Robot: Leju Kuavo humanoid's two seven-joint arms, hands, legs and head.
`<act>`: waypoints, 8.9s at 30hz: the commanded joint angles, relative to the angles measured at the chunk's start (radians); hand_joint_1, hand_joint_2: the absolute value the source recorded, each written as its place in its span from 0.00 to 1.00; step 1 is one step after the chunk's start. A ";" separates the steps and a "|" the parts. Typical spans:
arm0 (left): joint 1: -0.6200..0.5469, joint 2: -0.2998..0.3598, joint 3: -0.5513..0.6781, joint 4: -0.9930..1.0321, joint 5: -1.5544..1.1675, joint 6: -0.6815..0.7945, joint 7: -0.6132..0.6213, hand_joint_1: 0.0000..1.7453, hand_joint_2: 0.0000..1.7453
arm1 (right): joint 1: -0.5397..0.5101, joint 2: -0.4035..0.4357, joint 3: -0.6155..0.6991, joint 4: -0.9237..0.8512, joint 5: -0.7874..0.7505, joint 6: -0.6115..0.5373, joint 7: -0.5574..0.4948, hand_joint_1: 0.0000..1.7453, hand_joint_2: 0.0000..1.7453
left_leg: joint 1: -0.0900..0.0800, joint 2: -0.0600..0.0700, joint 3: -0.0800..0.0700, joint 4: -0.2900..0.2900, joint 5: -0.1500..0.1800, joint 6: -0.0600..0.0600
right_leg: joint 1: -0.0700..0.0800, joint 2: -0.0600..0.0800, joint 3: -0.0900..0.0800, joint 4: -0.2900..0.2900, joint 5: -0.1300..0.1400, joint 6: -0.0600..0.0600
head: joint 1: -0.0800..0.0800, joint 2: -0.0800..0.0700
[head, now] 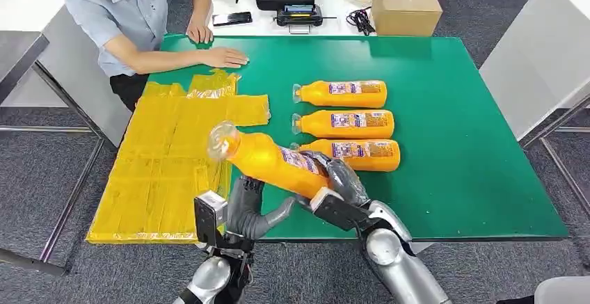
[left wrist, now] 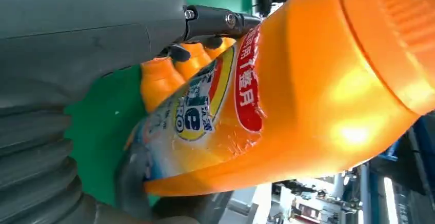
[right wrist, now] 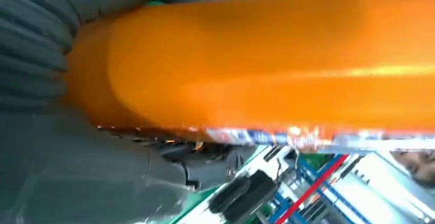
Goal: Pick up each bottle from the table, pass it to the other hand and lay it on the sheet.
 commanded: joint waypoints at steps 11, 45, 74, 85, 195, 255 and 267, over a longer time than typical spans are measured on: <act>-0.074 0.008 0.005 -0.001 0.097 -0.060 0.010 0.00 1.00 | -0.100 -0.024 0.142 0.185 -0.020 0.022 -0.018 0.85 1.00 | 0.001 0.002 0.004 0.000 -0.001 -0.002 | 0.001 0.001 0.003 -0.001 -0.001 -0.002 | 0.000 0.000; -0.009 0.010 0.453 -0.115 -1.696 0.354 0.160 1.00 1.00 | -0.027 -0.022 -0.050 0.274 0.360 -0.375 0.113 0.00 1.00 | 0.001 0.003 0.005 -0.001 -0.002 -0.002 | 0.001 0.002 0.005 -0.001 -0.001 -0.003 | 0.001 0.000; -0.271 0.163 0.319 0.518 -1.579 0.106 0.520 0.30 1.00 | 0.027 0.021 -0.103 0.204 0.418 -0.304 0.112 0.00 1.00 | 0.001 0.003 0.004 0.000 -0.001 -0.003 | 0.001 0.002 0.003 0.001 -0.001 -0.003 | 0.000 0.000; -0.277 0.157 0.320 0.518 -1.573 0.075 0.541 0.00 1.00 | 0.030 0.028 -0.103 0.200 0.416 -0.300 0.103 0.00 1.00 | 0.000 0.002 0.004 0.000 0.001 -0.003 | 0.000 0.001 0.002 0.002 0.000 -0.002 | 0.000 0.000; 0.117 0.102 -0.053 -0.205 -0.952 0.170 0.155 0.00 1.00 | -0.180 -0.200 -0.143 0.615 0.598 -0.145 0.249 1.00 1.00 | 0.000 0.002 0.006 -0.001 0.000 -0.003 | 0.001 -0.001 0.004 0.000 0.002 -0.005 | 0.000 0.000; -0.059 0.024 -0.112 0.193 -0.129 0.086 0.026 0.00 1.00 | -0.011 -0.015 -0.086 0.329 -0.281 0.363 -0.209 1.00 1.00 | 0.001 0.004 0.005 -0.001 -0.001 -0.004 | 0.002 0.002 0.003 -0.001 0.001 -0.006 | 0.000 0.000; -0.094 0.007 -0.102 0.174 -0.116 0.046 0.029 0.00 1.00 | -0.035 -0.035 -0.057 0.386 -0.276 0.397 -0.235 1.00 1.00 | 0.001 0.003 0.002 0.000 -0.001 -0.005 | 0.001 0.002 0.000 0.001 0.000 -0.006 | 0.000 0.000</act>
